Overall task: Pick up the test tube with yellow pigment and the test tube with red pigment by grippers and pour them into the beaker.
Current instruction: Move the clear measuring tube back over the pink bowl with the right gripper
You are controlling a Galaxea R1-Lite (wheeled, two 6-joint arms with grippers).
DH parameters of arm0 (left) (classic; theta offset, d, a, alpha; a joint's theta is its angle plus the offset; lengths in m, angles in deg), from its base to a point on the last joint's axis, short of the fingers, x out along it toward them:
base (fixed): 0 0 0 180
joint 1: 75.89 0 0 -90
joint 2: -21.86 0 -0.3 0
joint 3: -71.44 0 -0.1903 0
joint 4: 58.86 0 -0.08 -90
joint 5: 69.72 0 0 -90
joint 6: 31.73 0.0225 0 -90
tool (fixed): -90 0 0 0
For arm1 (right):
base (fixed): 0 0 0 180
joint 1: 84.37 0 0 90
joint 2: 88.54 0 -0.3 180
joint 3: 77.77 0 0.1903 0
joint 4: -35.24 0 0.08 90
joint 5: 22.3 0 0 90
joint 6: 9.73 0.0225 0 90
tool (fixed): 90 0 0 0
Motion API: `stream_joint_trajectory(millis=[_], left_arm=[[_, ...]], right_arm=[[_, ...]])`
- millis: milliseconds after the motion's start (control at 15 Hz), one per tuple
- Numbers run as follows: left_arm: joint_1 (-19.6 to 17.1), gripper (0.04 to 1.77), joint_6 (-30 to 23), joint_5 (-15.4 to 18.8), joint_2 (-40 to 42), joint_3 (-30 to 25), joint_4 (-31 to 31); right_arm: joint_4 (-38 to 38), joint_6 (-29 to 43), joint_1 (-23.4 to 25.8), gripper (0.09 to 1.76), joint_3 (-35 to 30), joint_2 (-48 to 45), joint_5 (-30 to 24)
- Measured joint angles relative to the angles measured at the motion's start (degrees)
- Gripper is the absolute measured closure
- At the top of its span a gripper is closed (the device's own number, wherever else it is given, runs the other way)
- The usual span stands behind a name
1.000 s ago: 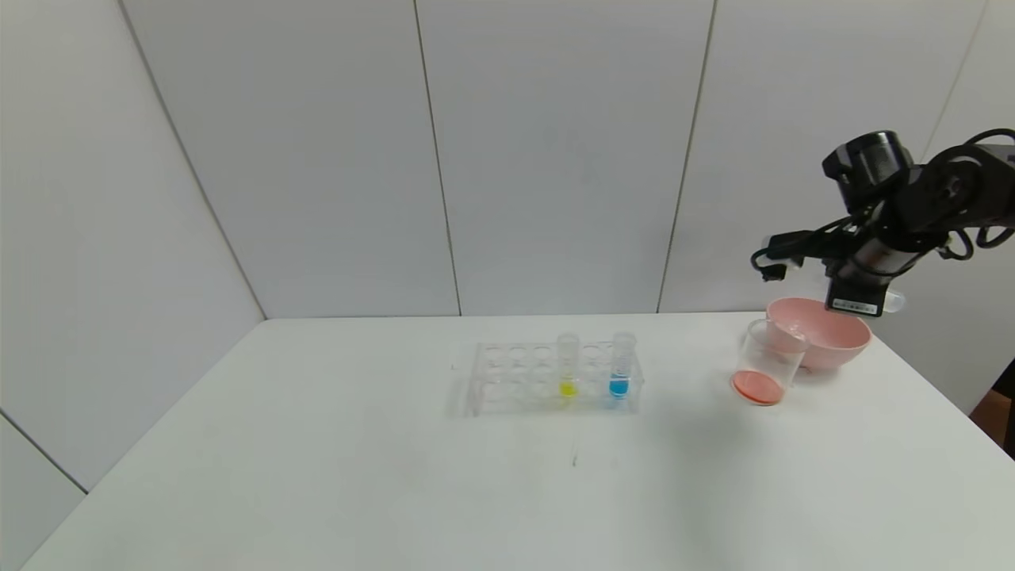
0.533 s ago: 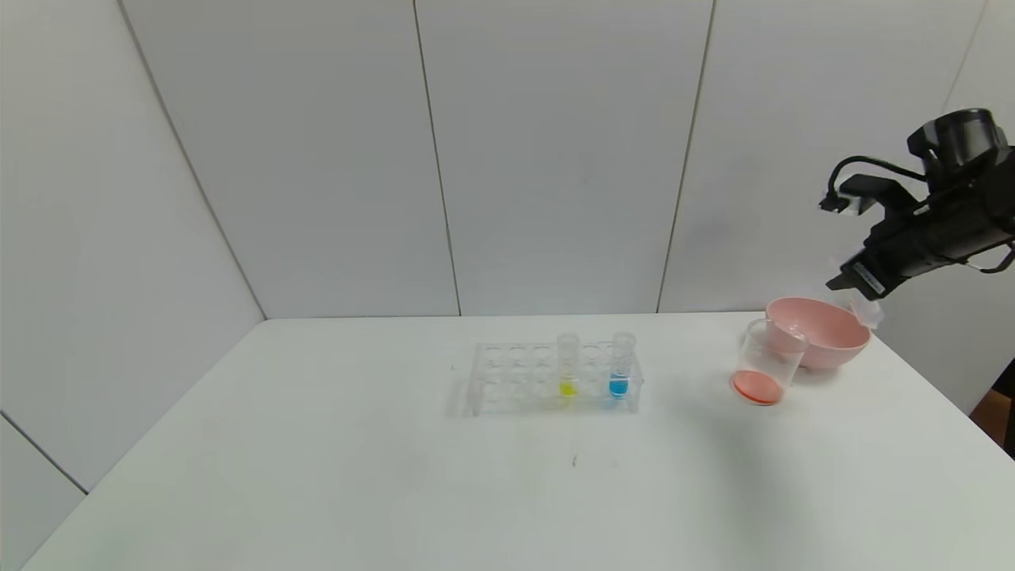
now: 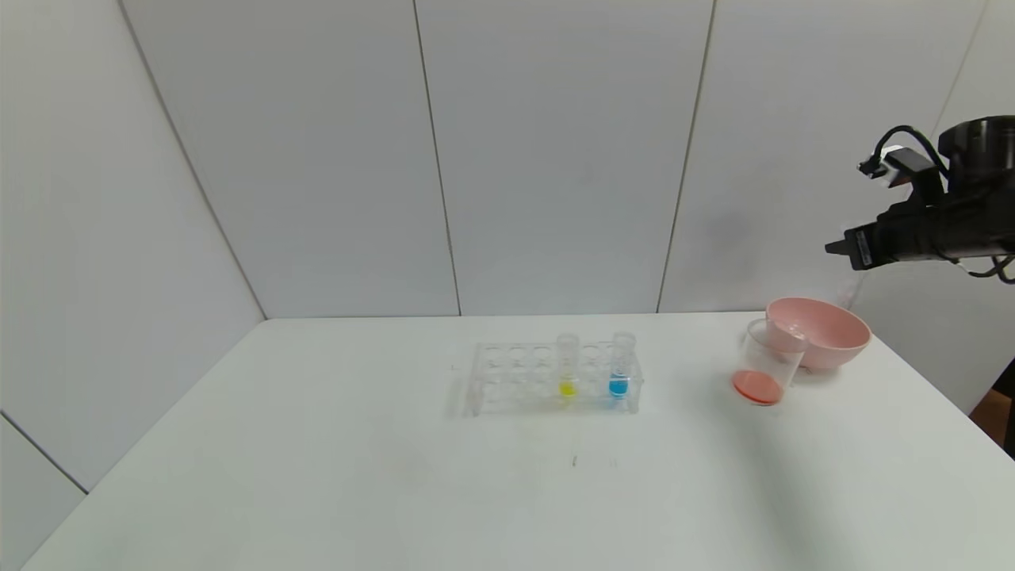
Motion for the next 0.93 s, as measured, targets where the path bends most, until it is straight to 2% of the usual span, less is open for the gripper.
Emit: stream_joint_trajectory(millis=[267,400,600,933], left_arm=[[0.0,0.09,0.0,0.0,0.0,0.0,0.0],[0.0,0.09,0.0,0.0,0.0,0.0,0.0],[0.02,0.09,0.0,0.0,0.0,0.0,0.0],[0.0,0.09,0.0,0.0,0.0,0.0,0.0]], right_arm=[[15.86,3.05,-0.24,1.32,-8.66,1.44,-0.13],[20.24,4.63,0.09,1.32,-10.7,2.51,0.06],[29.64,11.69,0.94,1.32,-12.87,4.35,-0.35],[42.28,11.75,3.12,1.32,-19.33,7.5,-1.04]])
